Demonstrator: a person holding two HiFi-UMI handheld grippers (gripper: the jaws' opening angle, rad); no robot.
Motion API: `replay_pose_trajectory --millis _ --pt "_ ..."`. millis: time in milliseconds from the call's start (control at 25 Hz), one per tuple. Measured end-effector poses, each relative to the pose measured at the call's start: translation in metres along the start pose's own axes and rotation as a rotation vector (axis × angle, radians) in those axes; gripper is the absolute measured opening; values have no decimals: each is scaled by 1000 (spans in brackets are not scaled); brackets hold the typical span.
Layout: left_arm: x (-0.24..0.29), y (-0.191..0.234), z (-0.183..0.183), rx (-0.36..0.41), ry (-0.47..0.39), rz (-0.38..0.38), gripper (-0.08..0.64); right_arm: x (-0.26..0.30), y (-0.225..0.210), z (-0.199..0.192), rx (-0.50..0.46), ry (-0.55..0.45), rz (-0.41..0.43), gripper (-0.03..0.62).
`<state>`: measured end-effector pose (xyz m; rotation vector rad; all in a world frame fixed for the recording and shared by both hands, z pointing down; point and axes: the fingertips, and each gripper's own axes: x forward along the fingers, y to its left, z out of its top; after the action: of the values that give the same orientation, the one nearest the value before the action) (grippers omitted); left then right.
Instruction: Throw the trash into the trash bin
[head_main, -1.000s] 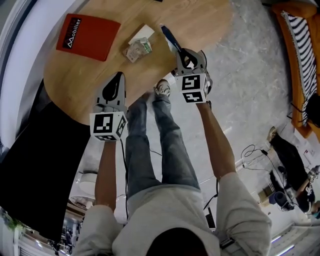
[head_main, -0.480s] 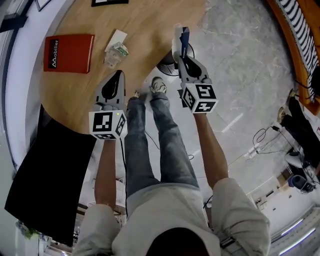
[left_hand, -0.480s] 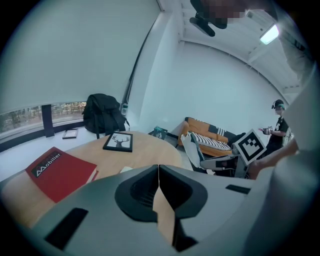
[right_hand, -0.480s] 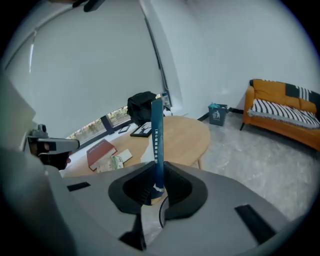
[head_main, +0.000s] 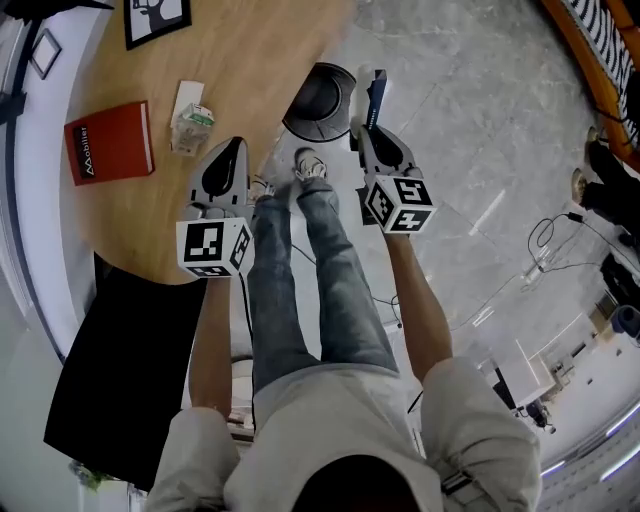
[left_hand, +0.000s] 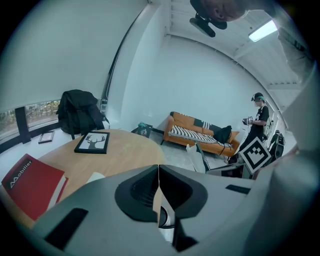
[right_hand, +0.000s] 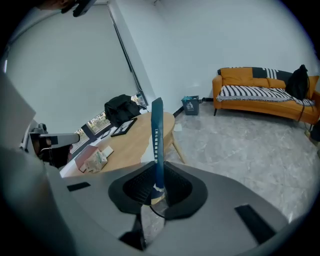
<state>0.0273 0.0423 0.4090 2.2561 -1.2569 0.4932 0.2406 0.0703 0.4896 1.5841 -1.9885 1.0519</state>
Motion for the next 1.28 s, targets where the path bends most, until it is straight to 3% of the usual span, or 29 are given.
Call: replay_pose_trajectory --millis 320,680,720,760,800,1000,1160,1280 --pt "15 -13 -7 11 31 -27 21 25 -27 -54 83 128 -36 64" --pt "15 -4 -23 -8 62 -7 21 92 -40 -133 224 414 -47 72" --pt "14 -3 -24 -10 64 -6 21 99 -37 -140 236 447 -26 140" --pt "14 -3 -24 -11 66 -5 21 106 -34 -147 250 481 -1 297" --pt "13 -1 -24 -10 66 -4 21 112 -33 -153 266 513 11 314" --pt "12 6 -21 -6 61 4 21 116 -44 -157 245 535 -30 302" --pt "13 8 -22 -16 62 11 21 110 -44 -147 149 509 -34 225" --pt "12 6 -20 -18 56 9 21 105 -41 -134 96 460 -29 121"
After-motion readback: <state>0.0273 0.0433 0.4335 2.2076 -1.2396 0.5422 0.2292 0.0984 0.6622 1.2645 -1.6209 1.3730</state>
